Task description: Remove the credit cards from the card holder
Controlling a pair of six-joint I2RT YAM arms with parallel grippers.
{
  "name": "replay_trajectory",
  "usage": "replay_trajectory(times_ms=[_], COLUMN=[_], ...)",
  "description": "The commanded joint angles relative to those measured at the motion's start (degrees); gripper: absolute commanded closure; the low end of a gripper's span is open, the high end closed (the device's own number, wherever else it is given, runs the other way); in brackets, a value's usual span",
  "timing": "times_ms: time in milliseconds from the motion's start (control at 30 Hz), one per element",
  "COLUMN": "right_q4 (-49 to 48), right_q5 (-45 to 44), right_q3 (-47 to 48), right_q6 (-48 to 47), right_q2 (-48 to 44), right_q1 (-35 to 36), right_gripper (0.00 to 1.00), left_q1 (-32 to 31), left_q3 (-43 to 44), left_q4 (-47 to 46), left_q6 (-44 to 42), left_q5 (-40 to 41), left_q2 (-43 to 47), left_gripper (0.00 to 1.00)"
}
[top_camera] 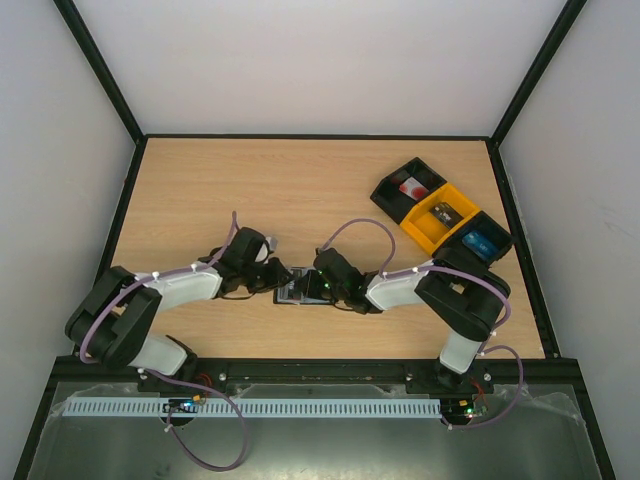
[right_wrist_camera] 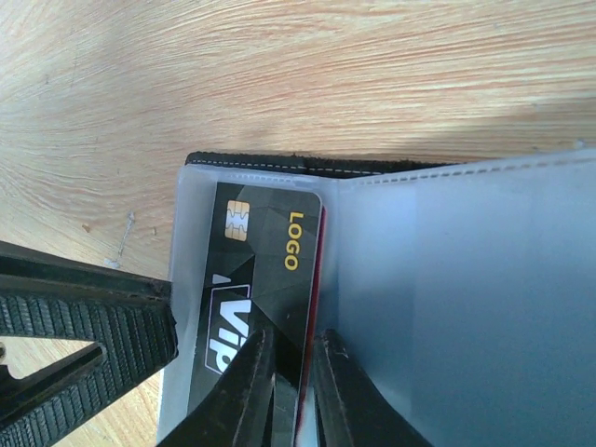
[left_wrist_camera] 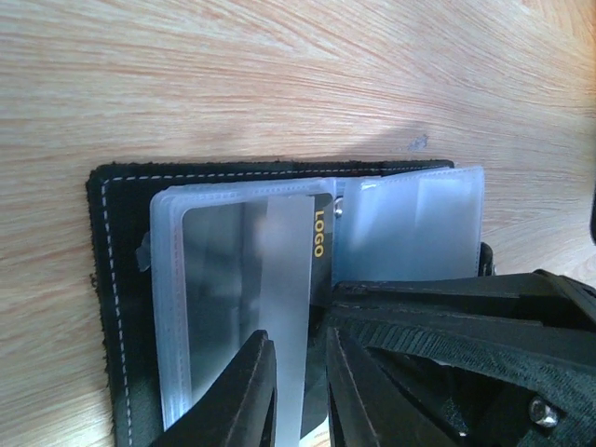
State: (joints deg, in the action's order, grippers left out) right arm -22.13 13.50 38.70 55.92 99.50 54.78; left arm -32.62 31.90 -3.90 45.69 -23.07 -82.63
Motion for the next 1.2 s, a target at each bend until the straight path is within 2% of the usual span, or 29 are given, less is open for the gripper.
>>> replay_trajectory(times_ms=[0, 233, 367, 433, 633, 900, 1033, 1167], right_q4=[4.6, 7.7, 5.3, 3.4, 2.1, 2.8, 4.2, 4.6], right_q5=[-3.7, -6.5, -4.6, -3.1, -2.3, -1.6, -2.7, -4.1], right_q3=[-0.7, -1.0, -2.1, -2.6, -1.9, -0.9, -0.6, -1.5], right_q6=[-0.4, -0.7, 1.0, 2.0, 2.7, 1.9, 0.7, -0.7], right_q2=[1.0, -1.8, -3.8, -3.7, -2.3, 0.1, 0.7, -0.3], right_q1=[0.3, 0.2, 0.2, 0.3, 0.3, 0.3, 0.3, 0.3], right_gripper=[0.87, 0.95, 0.95, 0.93, 0.79, 0.77, 0.79, 0.89], left_q1=[-0.1, 0.8, 1.7, 2.1, 2.9, 3.0, 3.0, 3.1], left_q3=[1.5, 1.1, -0.1, -1.1, -2.9, -3.2, -3.8, -4.6], left_q4=[4.4, 8.1, 8.6, 7.8, 3.6, 1.4, 1.2, 1.8], left_q6=[-0.9, -2.0, -2.3, -2.2, -1.7, -2.6, -2.6, -3.6], left_q5=[1.8, 5.2, 6.1, 5.2, -0.1, -0.7, -0.3, 2.9], left_q2=[1.6, 4.3, 5.9, 6.8, 5.8, 2.0, 2.5, 3.7], left_gripper=[0.83, 0.77, 0.77, 0.77, 0.76, 0.79, 0.79, 0.79])
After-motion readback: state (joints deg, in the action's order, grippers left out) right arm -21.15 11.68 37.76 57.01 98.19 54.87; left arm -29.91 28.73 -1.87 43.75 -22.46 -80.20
